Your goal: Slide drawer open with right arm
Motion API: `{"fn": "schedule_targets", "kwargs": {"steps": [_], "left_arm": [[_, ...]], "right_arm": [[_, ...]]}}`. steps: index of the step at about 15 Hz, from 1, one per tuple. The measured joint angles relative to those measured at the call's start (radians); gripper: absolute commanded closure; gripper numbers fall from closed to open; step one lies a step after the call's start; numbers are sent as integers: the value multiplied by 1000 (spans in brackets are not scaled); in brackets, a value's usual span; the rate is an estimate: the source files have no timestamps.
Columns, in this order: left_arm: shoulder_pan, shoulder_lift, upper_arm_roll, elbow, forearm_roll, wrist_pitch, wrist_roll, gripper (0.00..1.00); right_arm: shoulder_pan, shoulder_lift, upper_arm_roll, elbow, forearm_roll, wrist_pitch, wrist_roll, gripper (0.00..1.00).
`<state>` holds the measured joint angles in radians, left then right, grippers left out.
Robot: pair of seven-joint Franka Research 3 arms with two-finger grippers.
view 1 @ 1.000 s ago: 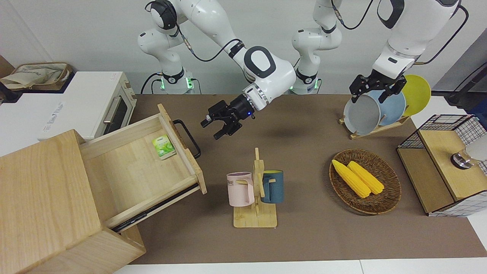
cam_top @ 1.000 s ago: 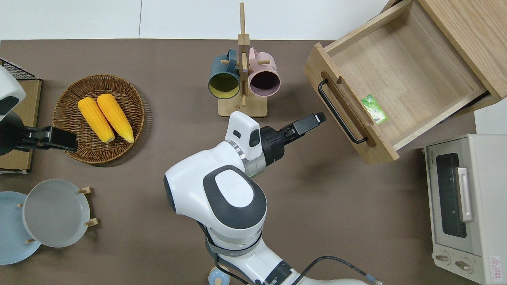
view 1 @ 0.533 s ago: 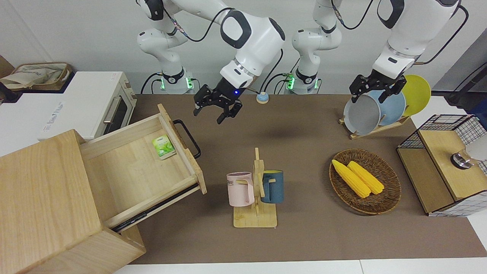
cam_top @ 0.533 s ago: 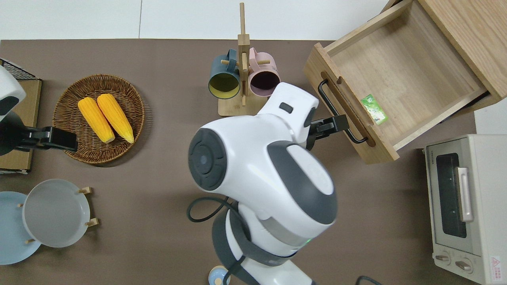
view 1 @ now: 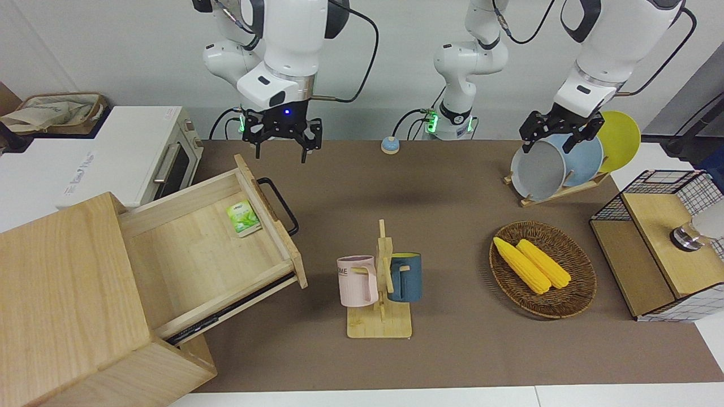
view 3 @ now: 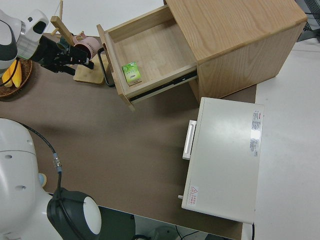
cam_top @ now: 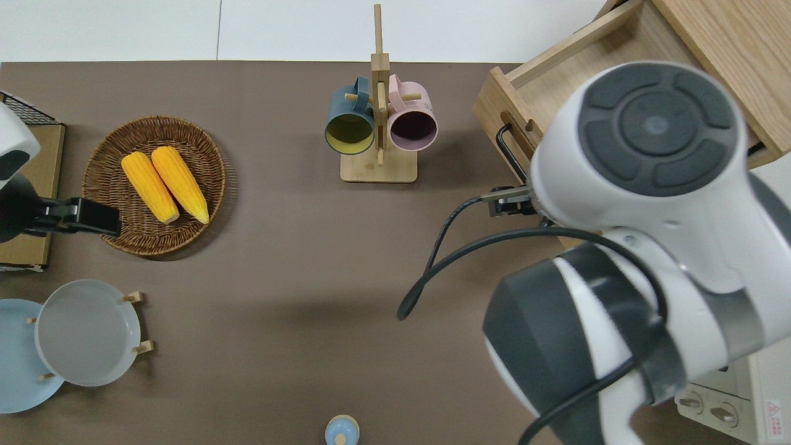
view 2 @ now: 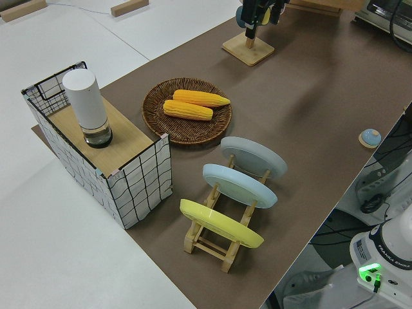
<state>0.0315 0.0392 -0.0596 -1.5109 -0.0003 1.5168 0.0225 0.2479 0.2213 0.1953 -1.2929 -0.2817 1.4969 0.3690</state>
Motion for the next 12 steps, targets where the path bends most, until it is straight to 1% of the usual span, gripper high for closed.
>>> {"fn": "schedule_targets", "kwargs": {"steps": [3,5,6,9,12], "left_arm": [[0,0,0,0,0,0,0,7],[0,0,0,0,0,0,0,7],[0,0,0,0,0,0,0,7],[0,0,0,0,0,0,0,7],[0,0,0,0,0,0,0,7]], "right_arm": [[-118,-21,-7,0,146,7,-98,17],[-183,-21,-13,0,199,9,-143,17],[-204,-21,-14,-3,219,9,-163,17],[-240,-19,-17,-7,261,17,-206,17],[-259,-17,-18,-8,263,17,-221,17]]}}
